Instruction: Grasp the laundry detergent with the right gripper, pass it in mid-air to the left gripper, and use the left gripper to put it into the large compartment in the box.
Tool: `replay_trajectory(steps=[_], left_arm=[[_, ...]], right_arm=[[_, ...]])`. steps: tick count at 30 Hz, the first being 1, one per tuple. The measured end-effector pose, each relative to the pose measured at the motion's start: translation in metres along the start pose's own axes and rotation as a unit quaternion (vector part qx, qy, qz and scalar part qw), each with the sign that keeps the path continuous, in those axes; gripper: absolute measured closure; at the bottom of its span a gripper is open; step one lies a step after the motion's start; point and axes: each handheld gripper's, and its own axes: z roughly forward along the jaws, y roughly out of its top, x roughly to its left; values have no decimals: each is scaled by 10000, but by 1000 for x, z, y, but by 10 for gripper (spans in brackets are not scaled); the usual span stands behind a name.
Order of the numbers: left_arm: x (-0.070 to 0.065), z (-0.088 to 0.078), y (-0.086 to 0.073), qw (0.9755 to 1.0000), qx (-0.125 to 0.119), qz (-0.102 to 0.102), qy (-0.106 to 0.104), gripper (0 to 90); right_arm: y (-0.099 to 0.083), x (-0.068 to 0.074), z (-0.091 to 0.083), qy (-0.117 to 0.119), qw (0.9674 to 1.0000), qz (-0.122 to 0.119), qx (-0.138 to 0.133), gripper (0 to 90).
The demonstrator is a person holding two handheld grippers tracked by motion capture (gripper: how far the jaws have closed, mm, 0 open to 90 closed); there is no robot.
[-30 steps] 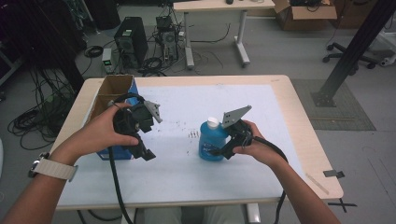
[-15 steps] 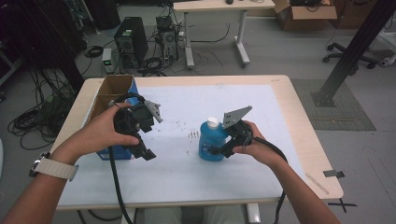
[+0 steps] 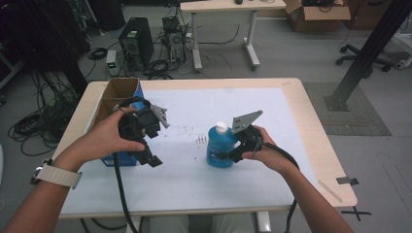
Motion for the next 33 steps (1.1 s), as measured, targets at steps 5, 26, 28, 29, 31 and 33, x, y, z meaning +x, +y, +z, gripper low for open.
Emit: replay_trajectory(steps=[5, 26, 28, 29, 31, 33], left_arm=[[0, 0, 0, 10000, 0, -21, -4, 86], [2, 2, 1, 10000, 0, -7, -8, 86], [2, 2, 1, 10000, 0, -2, -9, 86], [2, 2, 1, 10000, -9, -1, -12, 86], [2, 2, 1, 10000, -10, 1, -11, 86], [2, 2, 1, 10000, -14, -3, -12, 86]], right_arm=[[-1, 0, -1, -14, 10000, -31, -1, 327], [-1, -2, -2, -123, 9999, -87, 2, 419], [-1, -2, -2, -128, 9999, -87, 4, 420], [-1, -1, -3, -144, 9999, -93, 12, 423], [0, 0, -3, -146, 9998, -126, 23, 426], [0, 0, -4, -147, 9998, -143, 36, 426]])
